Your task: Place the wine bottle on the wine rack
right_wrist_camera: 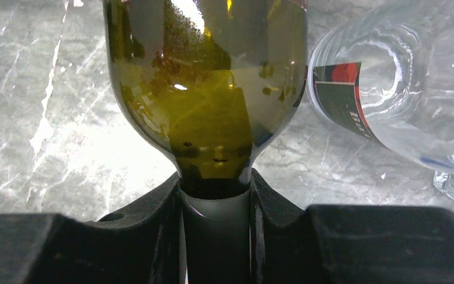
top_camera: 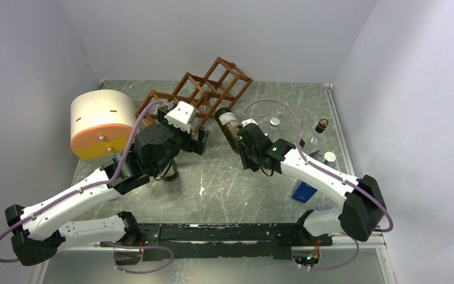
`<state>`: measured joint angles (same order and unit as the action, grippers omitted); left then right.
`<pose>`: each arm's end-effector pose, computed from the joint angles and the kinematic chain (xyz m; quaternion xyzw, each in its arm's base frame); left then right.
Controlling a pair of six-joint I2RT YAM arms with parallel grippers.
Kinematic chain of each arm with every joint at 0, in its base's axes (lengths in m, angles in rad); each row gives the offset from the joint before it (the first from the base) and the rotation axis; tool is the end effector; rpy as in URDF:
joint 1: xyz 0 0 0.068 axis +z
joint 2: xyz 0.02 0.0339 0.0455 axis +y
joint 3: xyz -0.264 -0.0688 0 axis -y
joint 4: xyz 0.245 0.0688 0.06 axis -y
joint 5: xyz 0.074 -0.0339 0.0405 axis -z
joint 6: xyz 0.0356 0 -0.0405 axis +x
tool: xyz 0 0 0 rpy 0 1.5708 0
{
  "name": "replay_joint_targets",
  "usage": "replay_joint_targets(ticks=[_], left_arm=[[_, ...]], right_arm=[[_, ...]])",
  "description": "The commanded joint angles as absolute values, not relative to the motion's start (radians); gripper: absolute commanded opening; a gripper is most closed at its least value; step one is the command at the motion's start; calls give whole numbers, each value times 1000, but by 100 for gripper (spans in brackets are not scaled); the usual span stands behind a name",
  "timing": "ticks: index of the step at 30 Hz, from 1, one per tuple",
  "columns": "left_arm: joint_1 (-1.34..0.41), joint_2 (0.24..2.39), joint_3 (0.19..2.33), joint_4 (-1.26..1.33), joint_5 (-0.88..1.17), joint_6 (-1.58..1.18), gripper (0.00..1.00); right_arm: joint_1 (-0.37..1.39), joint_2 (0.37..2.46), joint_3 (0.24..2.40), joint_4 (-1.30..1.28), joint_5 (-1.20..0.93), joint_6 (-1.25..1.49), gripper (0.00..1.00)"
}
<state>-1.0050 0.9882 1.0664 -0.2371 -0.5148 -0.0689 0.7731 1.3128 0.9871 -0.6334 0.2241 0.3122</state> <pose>0.1317 -0.1746 0.3963 0.1846 0.7313 -0.1545 0.6382 0.1962 0.1804 0.2582 -0.1837 0.9303 0.0632 0.3113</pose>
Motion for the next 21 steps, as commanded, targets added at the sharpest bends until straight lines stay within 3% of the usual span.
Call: replay_joint_targets(ticks=[1, 21], left_arm=[[-1009, 983, 1070, -254, -546, -75, 98], [-1009, 909, 1035, -297, -551, -83, 98]], right_arm=[[769, 1357, 1025, -461, 309, 342, 0], [769, 1558, 1107, -350, 374, 397, 0]])
